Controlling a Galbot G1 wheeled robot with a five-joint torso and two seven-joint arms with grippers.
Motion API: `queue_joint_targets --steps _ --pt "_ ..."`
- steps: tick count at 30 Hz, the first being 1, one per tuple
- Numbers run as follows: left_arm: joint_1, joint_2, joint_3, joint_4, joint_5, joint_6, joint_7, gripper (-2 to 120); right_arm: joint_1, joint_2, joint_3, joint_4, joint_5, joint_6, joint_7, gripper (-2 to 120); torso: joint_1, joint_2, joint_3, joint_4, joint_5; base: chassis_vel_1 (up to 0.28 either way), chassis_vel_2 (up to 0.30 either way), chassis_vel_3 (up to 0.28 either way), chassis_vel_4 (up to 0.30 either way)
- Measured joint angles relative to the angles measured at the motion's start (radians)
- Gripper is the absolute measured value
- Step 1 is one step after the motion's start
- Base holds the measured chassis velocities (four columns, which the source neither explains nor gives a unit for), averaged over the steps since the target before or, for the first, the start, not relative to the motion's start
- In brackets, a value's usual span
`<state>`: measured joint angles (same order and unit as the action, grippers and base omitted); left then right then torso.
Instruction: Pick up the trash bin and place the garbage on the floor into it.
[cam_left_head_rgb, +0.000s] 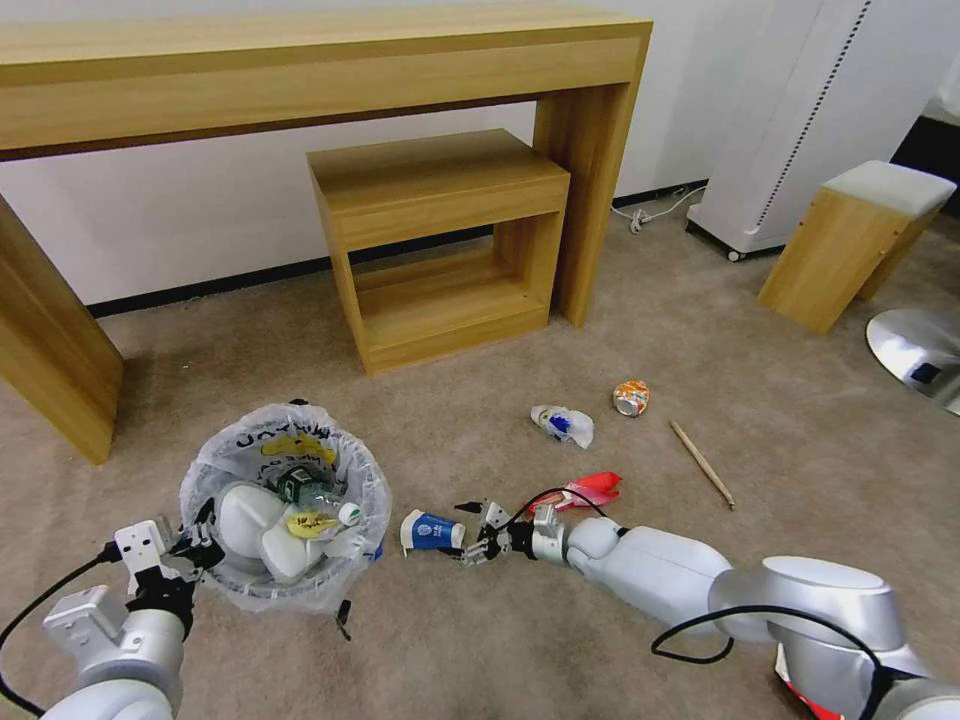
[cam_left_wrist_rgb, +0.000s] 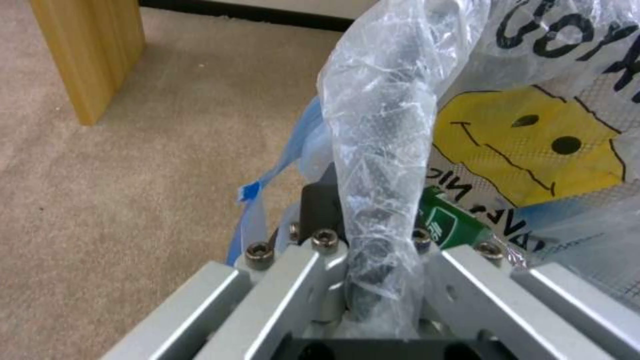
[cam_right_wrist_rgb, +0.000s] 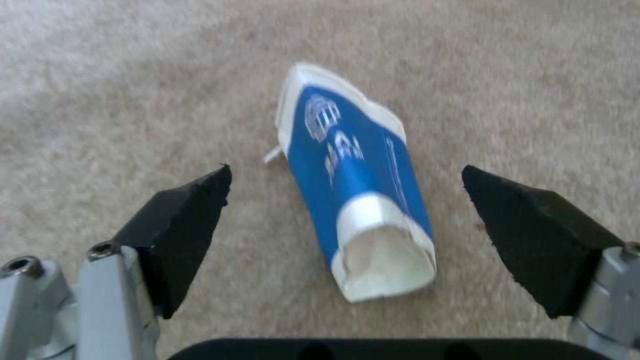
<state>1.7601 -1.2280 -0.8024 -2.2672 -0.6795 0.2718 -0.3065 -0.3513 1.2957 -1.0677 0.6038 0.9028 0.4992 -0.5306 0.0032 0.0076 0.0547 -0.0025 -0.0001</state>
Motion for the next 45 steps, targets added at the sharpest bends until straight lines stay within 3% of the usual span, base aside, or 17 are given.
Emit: queue_joint_targets --steps 9,12,16,22,29,38,42,45 --pt "0.008 -0.002 0.003 -0.006 0.001 -0.007 0.009 1 -0.029 0.049 0.062 -0.121 -0.074 0.030 -0.043 67 0.000 0.000 0.000 0.0000 0.0000 0.000 0.000 0.000 0.000" --pt "0.012 -0.001 0.003 -0.016 0.001 -0.009 0.012 1 -0.047 0.075 0.118 -0.179 -0.116 0.043 -0.075 51 0.000 0.000 0.000 -0.0001 0.0001 0.000 0.000 0.000 0.000" --pt "0.018 -0.002 0.003 -0.016 0.002 -0.010 0.012 1 -0.056 0.090 0.147 -0.211 -0.150 0.054 -0.086 39 0.000 0.000 0.000 0.0002 0.0000 0.000 0.000 0.000 0.000" --pt "0.023 -0.004 0.002 -0.016 0.004 -0.013 0.013 1 -0.056 0.104 0.166 -0.237 -0.173 0.065 -0.094 28 0.000 0.000 0.000 0.0001 0.0000 0.000 0.000 0.000 0.000" --pt "0.024 -0.007 0.001 -0.005 0.008 -0.019 0.013 1 -0.053 0.110 0.197 -0.226 -0.188 0.090 -0.099 0 0.000 0.000 0.000 0.0002 0.0001 0.000 0.000 0.000 0.000" --pt "-0.003 -0.003 0.013 0.031 0.008 -0.020 0.013 1 -0.057 0.043 0.185 -0.116 -0.138 0.093 -0.085 0 0.000 0.000 0.000 -0.0002 0.0000 0.000 0.000 0.000 0.000" --pt "-0.009 0.000 0.016 0.041 0.008 -0.020 0.013 1 -0.065 0.041 0.183 -0.092 -0.138 0.095 -0.064 8 0.000 0.000 0.000 0.0000 0.0000 0.000 0.000 0.000 0.000" --pt "-0.011 0.005 0.016 0.049 0.007 -0.020 0.013 1 -0.070 0.052 0.170 -0.058 -0.140 0.083 -0.015 24 0.000 0.000 0.000 0.0002 0.0001 0.000 0.000 0.000 0.000"
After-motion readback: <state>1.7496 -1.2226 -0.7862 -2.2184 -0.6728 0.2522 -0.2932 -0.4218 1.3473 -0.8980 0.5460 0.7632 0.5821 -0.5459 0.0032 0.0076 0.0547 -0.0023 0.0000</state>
